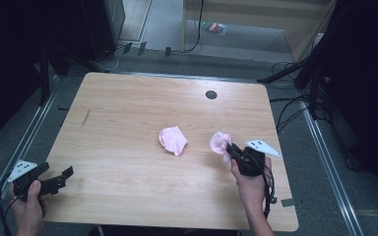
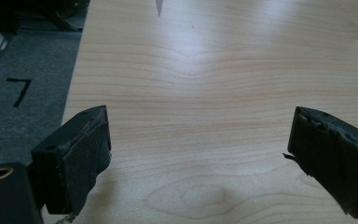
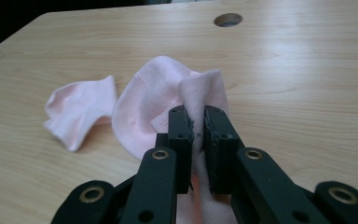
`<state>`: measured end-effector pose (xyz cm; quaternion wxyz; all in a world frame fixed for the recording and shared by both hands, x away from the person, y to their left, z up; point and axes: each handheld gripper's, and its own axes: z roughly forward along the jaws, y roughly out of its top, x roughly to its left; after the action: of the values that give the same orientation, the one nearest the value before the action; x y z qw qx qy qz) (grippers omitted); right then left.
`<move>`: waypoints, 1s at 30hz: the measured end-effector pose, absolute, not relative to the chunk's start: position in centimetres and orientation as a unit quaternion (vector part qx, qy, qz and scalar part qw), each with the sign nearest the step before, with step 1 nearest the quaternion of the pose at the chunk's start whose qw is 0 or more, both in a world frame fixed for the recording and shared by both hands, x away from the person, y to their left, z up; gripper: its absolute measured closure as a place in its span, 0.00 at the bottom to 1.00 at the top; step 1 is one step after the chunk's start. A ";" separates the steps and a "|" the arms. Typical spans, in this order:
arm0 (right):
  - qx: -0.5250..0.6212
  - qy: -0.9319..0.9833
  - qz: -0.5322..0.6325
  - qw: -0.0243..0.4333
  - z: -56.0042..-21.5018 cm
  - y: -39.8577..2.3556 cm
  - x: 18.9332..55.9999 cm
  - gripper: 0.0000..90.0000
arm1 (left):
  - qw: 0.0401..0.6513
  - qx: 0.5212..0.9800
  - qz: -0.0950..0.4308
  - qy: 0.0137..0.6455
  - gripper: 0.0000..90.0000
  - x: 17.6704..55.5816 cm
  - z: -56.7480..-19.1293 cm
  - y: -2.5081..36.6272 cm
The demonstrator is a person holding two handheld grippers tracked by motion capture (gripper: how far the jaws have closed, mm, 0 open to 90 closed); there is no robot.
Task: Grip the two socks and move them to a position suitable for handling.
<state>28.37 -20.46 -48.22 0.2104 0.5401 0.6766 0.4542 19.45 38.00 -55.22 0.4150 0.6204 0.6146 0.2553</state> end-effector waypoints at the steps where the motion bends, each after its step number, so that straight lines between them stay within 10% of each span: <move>1: 0.531 0.682 0.459 0.206 -48.0 -19.6 27.7 0.92 | 0.415 0.619 0.260 0.614 0.07 19.4 -55.1 38.0; 30: 0.461 0.747 0.463 0.124 -50.3 -9.3 21.9 0.92 | 0.489 0.663 0.236 0.515 0.07 18.7 -51.6 28.0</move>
<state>21.88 -9.35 -50.26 0.1238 0.4605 0.7474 0.4626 18.73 28.01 -51.59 0.4895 0.6625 0.5154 0.2363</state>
